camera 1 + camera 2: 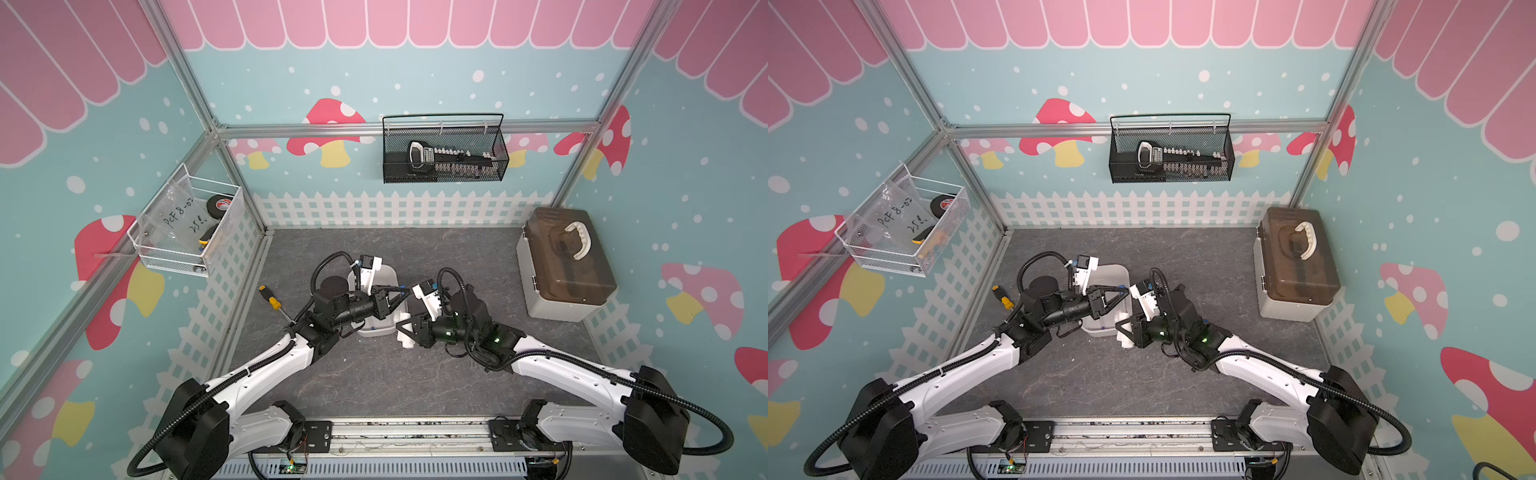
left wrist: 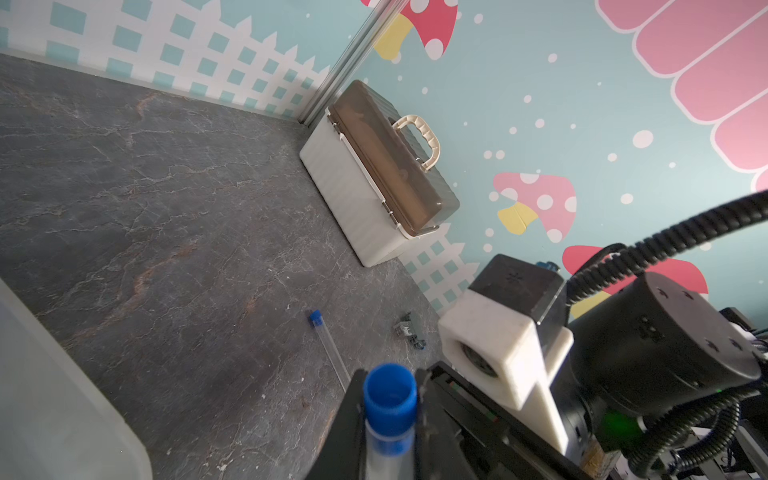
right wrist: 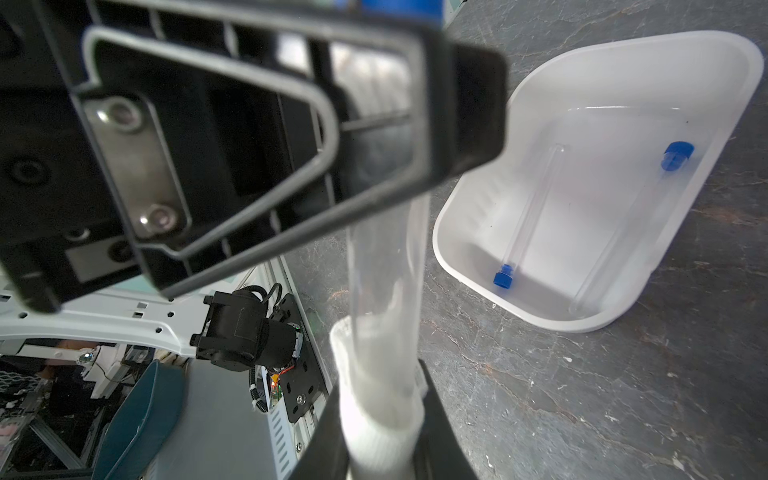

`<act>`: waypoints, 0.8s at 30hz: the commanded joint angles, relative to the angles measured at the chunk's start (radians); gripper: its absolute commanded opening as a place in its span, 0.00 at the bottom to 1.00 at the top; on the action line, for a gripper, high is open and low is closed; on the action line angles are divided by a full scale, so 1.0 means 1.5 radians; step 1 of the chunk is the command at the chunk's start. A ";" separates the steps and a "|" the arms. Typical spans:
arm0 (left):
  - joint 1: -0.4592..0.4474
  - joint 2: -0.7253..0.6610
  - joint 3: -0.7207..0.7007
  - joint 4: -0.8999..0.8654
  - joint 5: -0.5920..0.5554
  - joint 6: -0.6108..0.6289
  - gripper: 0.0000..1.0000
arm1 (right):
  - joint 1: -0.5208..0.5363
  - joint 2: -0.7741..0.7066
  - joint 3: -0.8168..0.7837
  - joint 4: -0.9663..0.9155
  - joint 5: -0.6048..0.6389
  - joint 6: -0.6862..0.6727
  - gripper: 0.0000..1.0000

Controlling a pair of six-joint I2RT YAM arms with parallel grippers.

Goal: Wipe the exteriors of test tubes
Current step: Wipe the dirt from the test tube.

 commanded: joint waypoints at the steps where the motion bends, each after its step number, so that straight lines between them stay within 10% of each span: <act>1: -0.001 0.005 -0.005 -0.025 0.016 0.004 0.15 | -0.002 -0.006 0.015 0.035 -0.007 -0.007 0.17; 24: -0.001 0.003 -0.015 -0.026 0.027 -0.004 0.15 | -0.056 0.032 0.104 0.037 -0.021 -0.043 0.20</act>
